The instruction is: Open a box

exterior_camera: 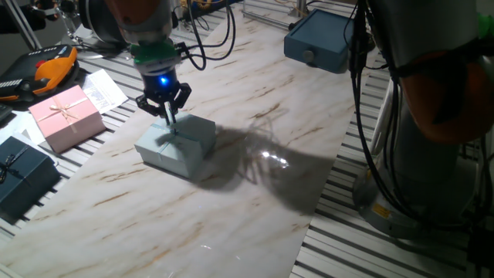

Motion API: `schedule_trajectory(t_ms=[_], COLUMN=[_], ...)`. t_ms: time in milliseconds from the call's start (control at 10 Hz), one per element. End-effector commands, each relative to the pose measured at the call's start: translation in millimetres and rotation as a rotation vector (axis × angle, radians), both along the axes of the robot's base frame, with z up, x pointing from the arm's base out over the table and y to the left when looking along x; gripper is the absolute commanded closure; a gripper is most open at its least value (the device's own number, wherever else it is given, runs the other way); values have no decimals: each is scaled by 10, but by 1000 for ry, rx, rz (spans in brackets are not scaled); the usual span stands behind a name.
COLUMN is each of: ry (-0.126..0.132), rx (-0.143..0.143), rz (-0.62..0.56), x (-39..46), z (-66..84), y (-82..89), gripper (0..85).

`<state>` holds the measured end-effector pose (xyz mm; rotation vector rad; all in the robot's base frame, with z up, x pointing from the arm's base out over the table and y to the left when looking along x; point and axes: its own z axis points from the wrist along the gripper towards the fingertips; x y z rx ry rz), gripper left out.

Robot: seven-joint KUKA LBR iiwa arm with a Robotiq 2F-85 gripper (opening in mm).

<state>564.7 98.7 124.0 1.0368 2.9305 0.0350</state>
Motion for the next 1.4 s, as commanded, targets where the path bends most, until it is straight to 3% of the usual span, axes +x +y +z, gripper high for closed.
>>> schedule_trajectory(t_ms=[0,100,300,400,1200,1300], ry=[-6,-13,-25,-31,-37,-36], rx=[-7,-21,-27,-28,-37,-37], rz=[-10,-22,-34,-39,-39,-37], x=[-10,-25,-56,-63,-170,-172], z=[-12,-27,-70,-113,-220,-225], y=[13,27,31,40,35,37], gripper=[340,170,170,340,340,510])
